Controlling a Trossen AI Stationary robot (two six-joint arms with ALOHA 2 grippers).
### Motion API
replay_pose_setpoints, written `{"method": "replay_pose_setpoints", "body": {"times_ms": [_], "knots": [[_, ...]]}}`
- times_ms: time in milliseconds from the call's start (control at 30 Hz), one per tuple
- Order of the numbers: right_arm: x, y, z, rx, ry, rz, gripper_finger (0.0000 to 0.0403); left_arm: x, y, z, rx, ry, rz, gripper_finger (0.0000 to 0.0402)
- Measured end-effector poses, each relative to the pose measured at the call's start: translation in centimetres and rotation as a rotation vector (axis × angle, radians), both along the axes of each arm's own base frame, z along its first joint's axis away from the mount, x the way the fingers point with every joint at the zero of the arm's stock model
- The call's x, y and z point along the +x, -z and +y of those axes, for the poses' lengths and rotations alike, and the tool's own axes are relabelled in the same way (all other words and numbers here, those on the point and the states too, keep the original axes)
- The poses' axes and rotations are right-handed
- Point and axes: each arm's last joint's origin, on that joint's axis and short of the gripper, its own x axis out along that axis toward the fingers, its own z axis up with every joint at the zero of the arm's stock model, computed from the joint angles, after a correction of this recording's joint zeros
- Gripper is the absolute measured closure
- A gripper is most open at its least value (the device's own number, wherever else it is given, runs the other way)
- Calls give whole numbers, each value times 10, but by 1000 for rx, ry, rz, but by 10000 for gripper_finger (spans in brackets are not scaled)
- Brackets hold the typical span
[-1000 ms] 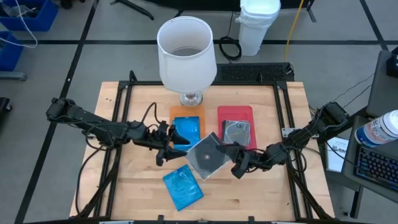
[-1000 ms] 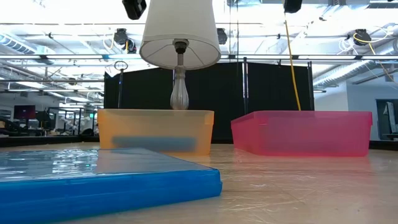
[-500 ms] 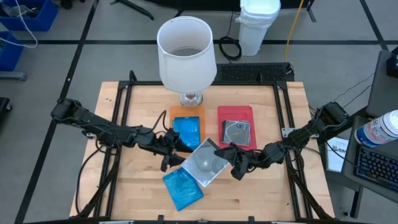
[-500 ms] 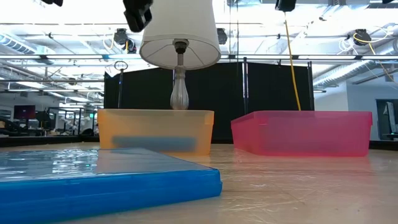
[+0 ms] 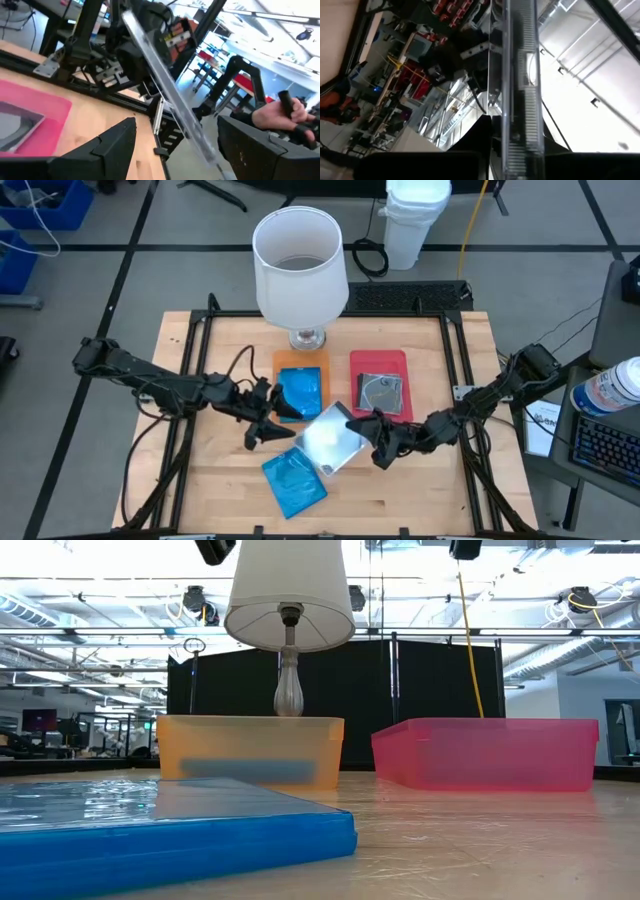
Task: Pick & place jewel cases by type
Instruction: Put the black CD case into the red bin
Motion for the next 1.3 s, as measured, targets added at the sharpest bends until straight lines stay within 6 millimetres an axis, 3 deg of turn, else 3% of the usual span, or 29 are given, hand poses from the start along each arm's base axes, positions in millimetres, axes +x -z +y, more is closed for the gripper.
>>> {"method": "replay_pose_setpoints", "body": {"times_ms": [433,733,1033,1300], "knots": [[13,7,-22,14,28,59,374,18,27,0,-23,24,133,121],[17,10,-28,33,35,78,376,18,26,0,-16,36,126,121],[21,9,-37,22,4,63,376,25,39,-4,-15,38,161,121],[21,9,-36,46,-13,64,376,35,39,-5,-23,33,76,129]]}}
